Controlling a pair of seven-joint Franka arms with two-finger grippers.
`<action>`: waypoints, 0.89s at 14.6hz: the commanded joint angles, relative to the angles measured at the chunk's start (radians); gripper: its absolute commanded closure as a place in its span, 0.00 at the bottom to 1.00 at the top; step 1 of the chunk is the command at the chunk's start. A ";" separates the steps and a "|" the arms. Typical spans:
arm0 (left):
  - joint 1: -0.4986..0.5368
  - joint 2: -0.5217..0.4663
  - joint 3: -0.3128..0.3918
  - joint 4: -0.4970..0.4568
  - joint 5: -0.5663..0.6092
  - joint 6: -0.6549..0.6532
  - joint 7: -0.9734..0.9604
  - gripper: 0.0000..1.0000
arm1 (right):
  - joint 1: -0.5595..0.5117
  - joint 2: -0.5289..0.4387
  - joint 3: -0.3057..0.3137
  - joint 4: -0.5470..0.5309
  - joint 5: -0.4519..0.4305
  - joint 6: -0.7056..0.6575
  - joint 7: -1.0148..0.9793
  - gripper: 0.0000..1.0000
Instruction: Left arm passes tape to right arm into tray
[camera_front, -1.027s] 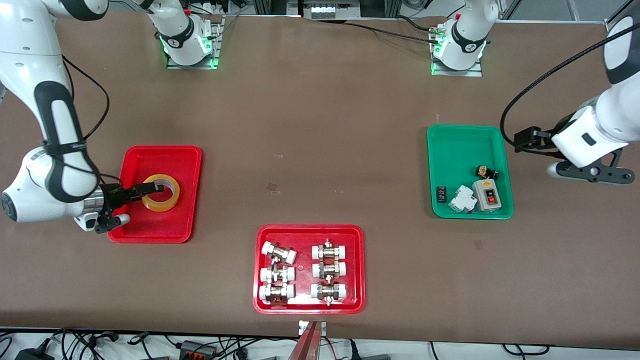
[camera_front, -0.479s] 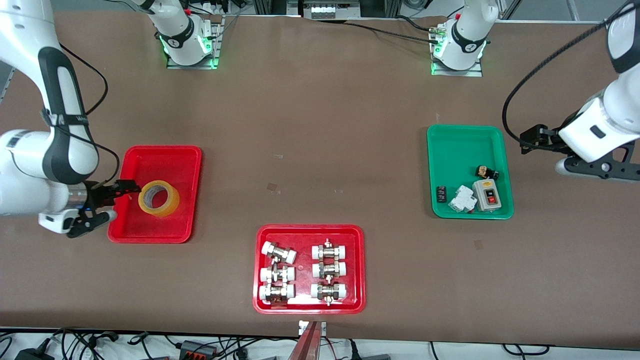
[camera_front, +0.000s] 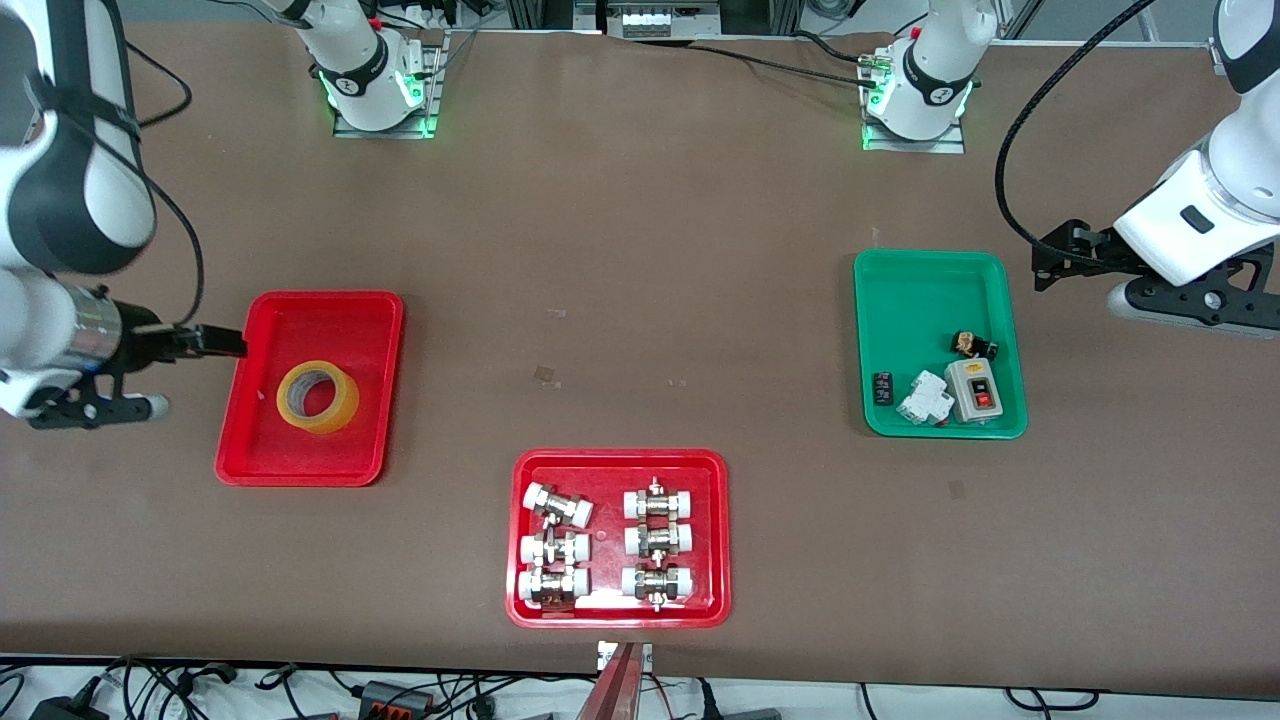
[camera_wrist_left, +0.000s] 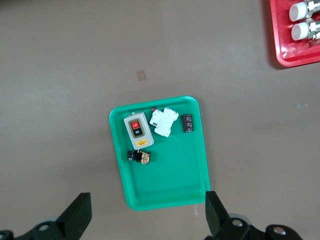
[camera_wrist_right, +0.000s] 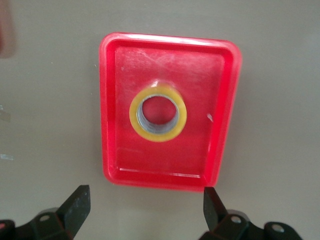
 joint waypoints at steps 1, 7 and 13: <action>0.011 -0.005 -0.004 0.004 -0.011 0.015 0.004 0.00 | -0.006 -0.025 -0.008 0.078 -0.022 -0.063 0.014 0.00; 0.015 -0.049 -0.006 -0.040 -0.038 -0.009 -0.106 0.00 | -0.018 -0.045 -0.006 0.136 -0.007 -0.023 0.034 0.00; 0.017 -0.131 -0.006 -0.180 -0.033 0.083 -0.106 0.00 | -0.010 -0.164 -0.011 -0.019 -0.024 0.131 0.023 0.00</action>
